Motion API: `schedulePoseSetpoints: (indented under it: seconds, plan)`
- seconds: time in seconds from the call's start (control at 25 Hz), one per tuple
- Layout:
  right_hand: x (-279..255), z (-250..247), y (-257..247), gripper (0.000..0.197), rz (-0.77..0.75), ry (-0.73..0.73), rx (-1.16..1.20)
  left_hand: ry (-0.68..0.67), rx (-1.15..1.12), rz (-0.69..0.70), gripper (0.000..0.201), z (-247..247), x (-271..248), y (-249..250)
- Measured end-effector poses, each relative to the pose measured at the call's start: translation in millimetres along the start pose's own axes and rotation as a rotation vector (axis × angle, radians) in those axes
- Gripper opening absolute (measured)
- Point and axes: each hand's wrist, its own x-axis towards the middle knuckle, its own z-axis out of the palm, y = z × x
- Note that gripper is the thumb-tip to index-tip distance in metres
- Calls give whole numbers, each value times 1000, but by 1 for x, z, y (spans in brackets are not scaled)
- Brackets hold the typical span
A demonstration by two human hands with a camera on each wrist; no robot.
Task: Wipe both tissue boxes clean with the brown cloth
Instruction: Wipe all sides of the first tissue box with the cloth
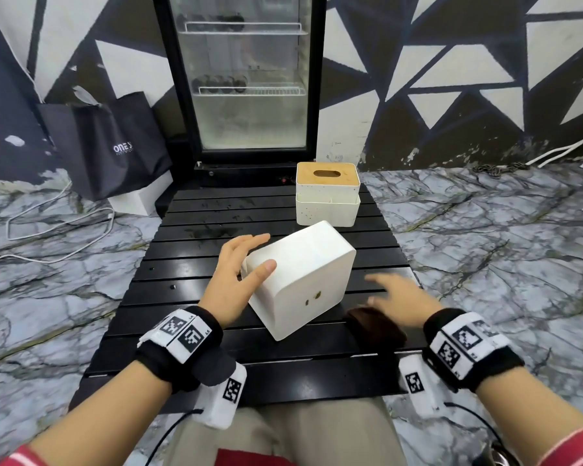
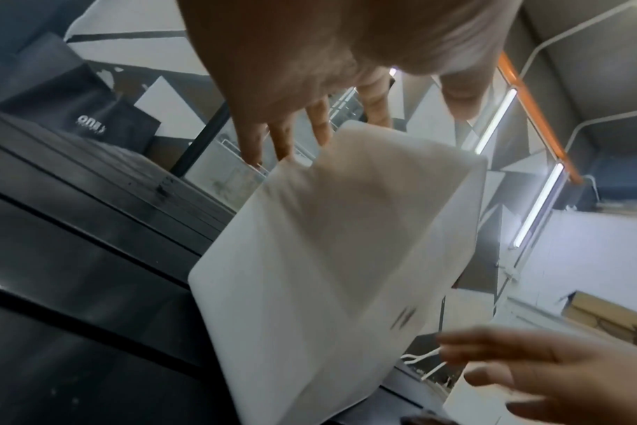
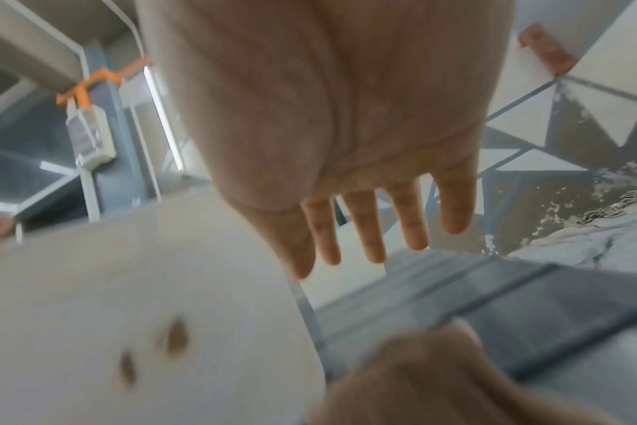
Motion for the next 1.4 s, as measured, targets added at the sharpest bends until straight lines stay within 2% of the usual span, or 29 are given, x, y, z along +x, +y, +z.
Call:
schedulePoseSetpoints:
  seconds: [0.08, 0.12, 0.2, 0.28, 0.4, 0.48, 0.56, 0.6, 0.68, 0.72, 0.84, 0.92, 0.96, 1.04, 1.12, 1.24, 1.4]
  plan:
    - [0, -31, -20, 39, -13, 220, 256, 36, -38, -80, 77, 3, 0, 1]
    - [0, -41, -33, 38, -39, 280, 359, 34, -45, -113, 87, 6, 0, 2]
    - [0, -48, -63, 41, -83, 260, 452, 21, -35, -150, 97, 12, 0, 2]
    - [-2, -41, -83, 45, -120, 202, 404, -2, -51, -173, 99, 10, 2, 1]
    - [-10, -32, -90, 50, -94, 234, 306, -25, -57, -211, 99, -8, 10, -3]
    - [-14, -32, -94, 51, -93, 248, 330, 3, -57, -245, 97, -22, 13, -7]
    - [-12, -33, -98, 54, -81, 189, 393, 0, -90, -282, 101, -30, 13, -8]
    - [-10, -32, -99, 57, -68, 148, 440, -21, -109, -294, 94, -29, 11, -9]
    - [-8, -30, -97, 56, -34, 76, 537, -66, -154, -290, 62, -26, 8, -5]
    - [-8, -29, -96, 54, -17, 40, 567, -86, -175, -279, 55, -25, 8, -3]
    - [-11, -29, -92, 57, 13, -85, 597, -139, -247, -273, 72, -34, 8, -5]
    - [-14, -29, -90, 71, 13, -163, 644, -170, -252, -279, 83, -41, 5, -9]
    - [-17, -29, -89, 77, 13, -193, 670, -185, -218, -287, 95, -45, 3, -12]
    - [-25, -27, -86, 81, 4, -216, 685, -233, -142, -277, 117, -48, -1, -12]
    - [-32, -24, -84, 76, -21, -195, 712, -262, -98, -257, 125, -51, -7, -10]
    - [-40, -19, -83, 77, -82, -137, 740, -234, -102, -223, 99, -51, -19, -2]
    - [-47, -17, -91, 72, -201, -10, 500, -181, -131, -115, 82, -49, -30, 6]
